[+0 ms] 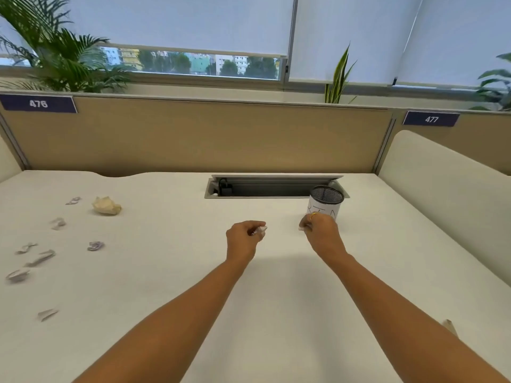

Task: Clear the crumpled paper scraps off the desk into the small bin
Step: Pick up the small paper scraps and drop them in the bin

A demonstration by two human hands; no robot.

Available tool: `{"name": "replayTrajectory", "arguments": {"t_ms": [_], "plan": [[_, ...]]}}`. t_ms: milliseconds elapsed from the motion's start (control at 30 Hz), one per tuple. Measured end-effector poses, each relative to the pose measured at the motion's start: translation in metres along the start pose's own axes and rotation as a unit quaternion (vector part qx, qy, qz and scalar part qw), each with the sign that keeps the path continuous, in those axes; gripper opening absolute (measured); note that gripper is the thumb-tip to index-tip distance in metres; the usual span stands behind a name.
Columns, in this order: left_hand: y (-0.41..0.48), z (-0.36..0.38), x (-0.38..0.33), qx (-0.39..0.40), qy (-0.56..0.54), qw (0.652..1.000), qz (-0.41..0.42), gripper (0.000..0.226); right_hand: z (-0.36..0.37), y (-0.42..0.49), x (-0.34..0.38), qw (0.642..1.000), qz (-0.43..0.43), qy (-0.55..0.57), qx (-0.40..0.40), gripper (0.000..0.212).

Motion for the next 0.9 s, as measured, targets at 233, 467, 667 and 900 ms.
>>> {"name": "replayTrajectory", "arguments": {"t_ms": [233,467,667,900], "plan": [[0.032,0.031,0.001,0.02,0.028,0.999,-0.003,0.018,-0.033,0.061,-0.048,0.991,0.074,0.035,-0.104,0.017],[0.049,0.034,0.029,0.018,0.044,0.998,-0.04,0.016,-0.031,0.092,-0.073,0.982,0.111,0.075,-0.136,0.014],[0.059,0.049,0.022,0.023,0.08,0.996,-0.034,0.02,-0.049,0.063,-0.093,0.948,0.135,0.089,-0.275,0.018],[0.071,0.088,-0.025,0.029,0.098,0.995,0.008,0.022,-0.02,-0.008,-0.14,0.911,0.262,0.135,-0.287,0.02]]}}
Point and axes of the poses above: each hand's wrist, its own y-axis towards the middle knuckle, its own z-axis out of the palm, x = y × z, the point moved 8 cm from there along y, towards the middle knuckle, and after that the axes turned 7 degrees about -z, right-handed, at the moved point
